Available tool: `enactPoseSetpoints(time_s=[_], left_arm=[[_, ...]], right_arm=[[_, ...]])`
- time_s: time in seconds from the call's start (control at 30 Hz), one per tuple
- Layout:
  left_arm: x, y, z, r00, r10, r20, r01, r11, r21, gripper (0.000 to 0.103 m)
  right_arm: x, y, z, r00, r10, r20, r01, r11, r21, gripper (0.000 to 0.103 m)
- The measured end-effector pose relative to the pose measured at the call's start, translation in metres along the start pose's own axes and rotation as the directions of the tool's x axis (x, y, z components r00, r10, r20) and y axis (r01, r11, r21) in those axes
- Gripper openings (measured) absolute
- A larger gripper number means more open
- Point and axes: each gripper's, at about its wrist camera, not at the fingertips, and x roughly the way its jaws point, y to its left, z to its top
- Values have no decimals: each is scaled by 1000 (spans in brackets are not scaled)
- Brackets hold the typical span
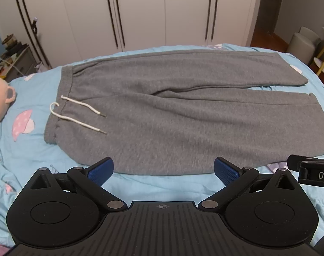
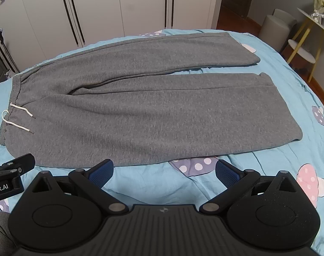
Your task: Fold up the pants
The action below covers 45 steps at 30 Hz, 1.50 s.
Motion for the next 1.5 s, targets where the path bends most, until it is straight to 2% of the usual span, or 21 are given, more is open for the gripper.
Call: enactPoseSetpoints(time_s=[0.87,1.1,1.17,1.23,1.3,1.37,1.4,1.5], left_arm=[[16,-1,6,1000,1,-25,-1,1000,-2,103],[44,4,12,999,-1,-54,-1,1000,-29,103],[58,8,16,998,6,-63,-8,999,-46,103],[69,11,21,998,12,-59,-16,998,-68,103],[84,16,29,999,33,-38,-37,994,-104,103],[103,23,37,996,84,-7,-84,985,-152,103],[114,27,41,994,112,3,-109,977,-182,103],[152,43,53,983,186,-1,-178,939,-293,103]], right_arm=[[11,3,2,1000,8,-4,-8,1000,-4,102],[19,2,8,998,67,7,-67,998,7,102],[27,-3,12,994,108,13,-108,993,37,102],[33,-12,18,986,155,54,-159,984,76,102],[36,-25,24,972,187,140,-201,975,95,102],[41,-38,32,957,147,249,-176,979,100,102],[46,-44,38,952,131,275,-162,983,91,102],[81,-64,73,972,133,193,-152,984,87,102]])
